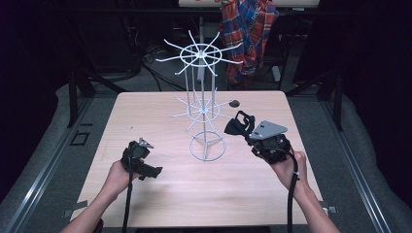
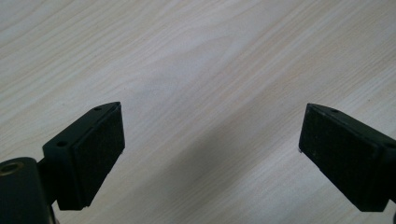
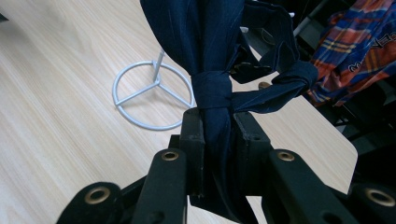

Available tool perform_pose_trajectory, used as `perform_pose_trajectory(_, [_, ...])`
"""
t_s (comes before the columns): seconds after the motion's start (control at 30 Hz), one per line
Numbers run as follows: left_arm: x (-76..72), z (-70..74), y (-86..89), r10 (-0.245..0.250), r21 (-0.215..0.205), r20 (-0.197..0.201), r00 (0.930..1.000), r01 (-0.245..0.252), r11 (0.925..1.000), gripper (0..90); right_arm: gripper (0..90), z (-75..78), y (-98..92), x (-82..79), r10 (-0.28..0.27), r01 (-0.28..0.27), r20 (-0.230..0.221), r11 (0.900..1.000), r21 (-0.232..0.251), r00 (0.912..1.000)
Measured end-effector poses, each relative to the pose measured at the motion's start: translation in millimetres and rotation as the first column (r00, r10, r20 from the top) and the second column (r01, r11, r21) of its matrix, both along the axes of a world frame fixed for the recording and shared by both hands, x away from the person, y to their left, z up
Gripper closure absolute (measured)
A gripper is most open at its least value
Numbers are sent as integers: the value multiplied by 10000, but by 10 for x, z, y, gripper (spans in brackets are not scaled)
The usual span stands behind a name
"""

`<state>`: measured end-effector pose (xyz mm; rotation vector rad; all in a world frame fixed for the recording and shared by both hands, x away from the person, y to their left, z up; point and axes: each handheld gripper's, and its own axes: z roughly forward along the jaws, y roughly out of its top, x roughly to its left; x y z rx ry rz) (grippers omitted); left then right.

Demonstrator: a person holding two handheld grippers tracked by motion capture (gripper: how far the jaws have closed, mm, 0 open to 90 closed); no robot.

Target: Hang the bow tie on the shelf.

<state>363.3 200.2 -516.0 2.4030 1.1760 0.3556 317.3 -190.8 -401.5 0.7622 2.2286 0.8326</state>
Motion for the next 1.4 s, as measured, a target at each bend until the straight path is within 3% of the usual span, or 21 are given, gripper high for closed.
perform_pose_trajectory(0.4, [-1, 0, -2, -13, -24, -7, 10000, 13, 10000, 70, 758, 33, 26, -37, 96, -90, 245, 9997, -245, 9997])
perform_pose_trajectory(0.83, [2, -7, -9, -20, -23, -35, 10000, 20, 10000, 70, 756, -83, 123, 160, 230, -248, -636, 9993, -286, 9977])
perform_pose_trajectory(1.4, [0, -6, -5, -49, -34, -40, 10000, 48, 10000, 70, 756, -217, 251, 390, 335, -389, -1139, 9982, -456, 9929])
